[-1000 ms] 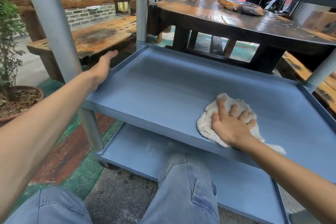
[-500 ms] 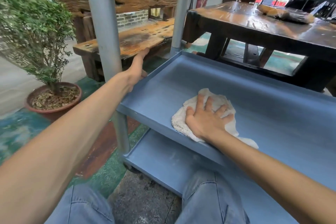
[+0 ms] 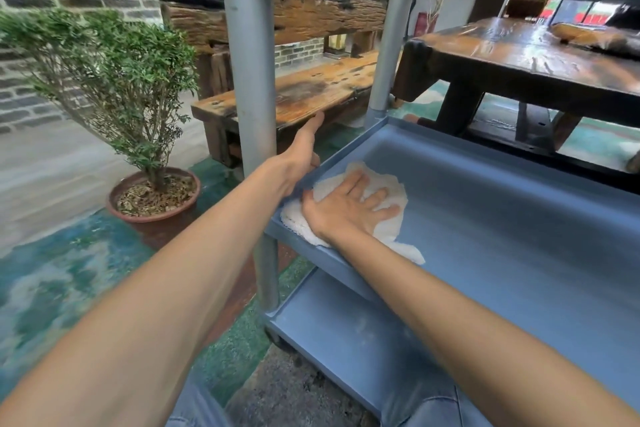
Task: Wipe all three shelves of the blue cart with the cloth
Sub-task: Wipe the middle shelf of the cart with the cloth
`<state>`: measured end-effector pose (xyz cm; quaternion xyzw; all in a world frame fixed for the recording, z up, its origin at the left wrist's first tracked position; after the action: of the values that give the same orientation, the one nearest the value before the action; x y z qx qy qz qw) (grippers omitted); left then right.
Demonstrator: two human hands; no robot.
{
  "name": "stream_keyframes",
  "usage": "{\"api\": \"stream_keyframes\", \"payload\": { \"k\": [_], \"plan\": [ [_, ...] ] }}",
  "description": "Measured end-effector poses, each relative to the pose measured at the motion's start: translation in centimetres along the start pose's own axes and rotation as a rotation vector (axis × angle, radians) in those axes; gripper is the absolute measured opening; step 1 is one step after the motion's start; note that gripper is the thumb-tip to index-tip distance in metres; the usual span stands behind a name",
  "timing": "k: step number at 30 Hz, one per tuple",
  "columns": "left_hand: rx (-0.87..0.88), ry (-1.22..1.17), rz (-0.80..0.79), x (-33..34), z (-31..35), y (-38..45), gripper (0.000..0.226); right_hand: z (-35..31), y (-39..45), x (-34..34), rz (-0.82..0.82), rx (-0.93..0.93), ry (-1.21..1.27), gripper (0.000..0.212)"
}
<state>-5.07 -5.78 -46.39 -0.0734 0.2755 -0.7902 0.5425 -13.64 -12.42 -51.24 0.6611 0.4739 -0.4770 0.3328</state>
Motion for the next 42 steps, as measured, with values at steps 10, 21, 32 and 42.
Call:
{"api": "stream_keyframes", "payload": {
  "k": [10, 21, 32, 42],
  "plan": [
    [-0.043, 0.002, -0.030, -0.5, 0.1, 0.7, 0.102, -2.1, 0.7, 0.6, -0.002, -0.138, 0.043, 0.089],
    [0.073, -0.050, -0.018, 0.4, -0.8, -0.4, 0.079, -1.9, -5.9, -0.7, 0.059, -0.537, 0.104, 0.046],
    [0.230, 0.312, -0.271, -1.7, -4.7, -8.0, 0.083, -0.1, -8.6, -3.5, 0.014, -0.750, 0.168, 0.044],
    [0.761, 0.671, -0.082, -8.2, -12.7, -13.3, 0.042, -0.5, -11.2, -1.3, -0.022, -1.017, 0.156, 0.049]
  ]
}}
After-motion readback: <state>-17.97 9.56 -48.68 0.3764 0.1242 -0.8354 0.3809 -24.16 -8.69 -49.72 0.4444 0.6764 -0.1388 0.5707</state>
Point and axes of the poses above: each hand's wrist, its own y-axis towards the middle knuckle, its own x-axis out of the palm, z = x × y, the point moved 1 cm from there along y, towards the middle knuckle, and after that the axes turned 14 degrees about -x, right-handed, at the moved point
